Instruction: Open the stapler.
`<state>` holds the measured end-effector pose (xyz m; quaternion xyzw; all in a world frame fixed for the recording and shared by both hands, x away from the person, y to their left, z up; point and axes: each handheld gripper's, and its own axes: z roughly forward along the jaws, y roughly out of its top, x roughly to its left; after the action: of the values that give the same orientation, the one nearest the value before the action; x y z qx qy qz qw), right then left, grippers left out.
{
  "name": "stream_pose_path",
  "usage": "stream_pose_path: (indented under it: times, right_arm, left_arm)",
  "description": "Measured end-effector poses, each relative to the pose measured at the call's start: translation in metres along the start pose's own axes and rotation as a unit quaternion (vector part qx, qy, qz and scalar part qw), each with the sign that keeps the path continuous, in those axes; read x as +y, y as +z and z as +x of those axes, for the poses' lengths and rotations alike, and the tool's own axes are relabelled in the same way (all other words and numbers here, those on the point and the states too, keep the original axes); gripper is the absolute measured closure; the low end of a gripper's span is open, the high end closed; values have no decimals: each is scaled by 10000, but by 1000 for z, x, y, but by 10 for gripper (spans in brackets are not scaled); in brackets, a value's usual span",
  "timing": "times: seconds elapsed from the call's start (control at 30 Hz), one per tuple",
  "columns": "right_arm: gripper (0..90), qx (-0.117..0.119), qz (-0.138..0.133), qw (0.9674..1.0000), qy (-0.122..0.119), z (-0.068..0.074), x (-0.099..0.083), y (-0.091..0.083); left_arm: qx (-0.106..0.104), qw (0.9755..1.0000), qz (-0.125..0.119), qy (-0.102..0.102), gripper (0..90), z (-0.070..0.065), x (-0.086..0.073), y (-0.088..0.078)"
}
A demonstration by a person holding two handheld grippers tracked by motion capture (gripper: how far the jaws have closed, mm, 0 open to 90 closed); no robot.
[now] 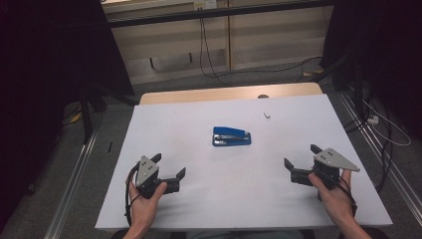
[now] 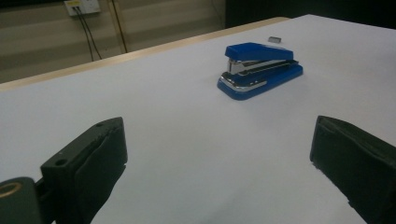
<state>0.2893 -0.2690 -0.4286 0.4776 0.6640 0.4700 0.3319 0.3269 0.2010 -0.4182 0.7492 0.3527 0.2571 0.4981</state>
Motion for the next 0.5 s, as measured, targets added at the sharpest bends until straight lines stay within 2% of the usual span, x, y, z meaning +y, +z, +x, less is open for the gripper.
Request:
stream_pose_path:
  times: [0.17, 0.23, 0.3, 0.33, 0.4, 0.5]
  right_arm:
    - [13, 6, -19, 10000, 44, 2, 1, 0]
    - [26, 137, 32, 9999, -55, 3, 2, 0]
    - [22, 175, 91, 9998, -19, 2, 2, 0]
    - [51, 255, 156, 9995, 34, 1, 1, 1]
    - [62, 283, 153, 9995, -7, 2, 2, 2]
    - [44, 332, 121, 9994, -30, 4, 3, 3]
  left_arm:
    - [-134, 9999, 68, 41, 46, -2, 1, 6]
    - [-207, 9998, 66, 7, 47, -3, 2, 7]
    - [-274, 9996, 85, -29, 48, -2, 2, 8]
    - [-396, 9991, 104, -58, 63, -2, 2, 9]
    - [-333, 9994, 126, -22, 76, -2, 3, 11]
    - [-367, 9992, 132, -24, 76, -2, 4, 13]
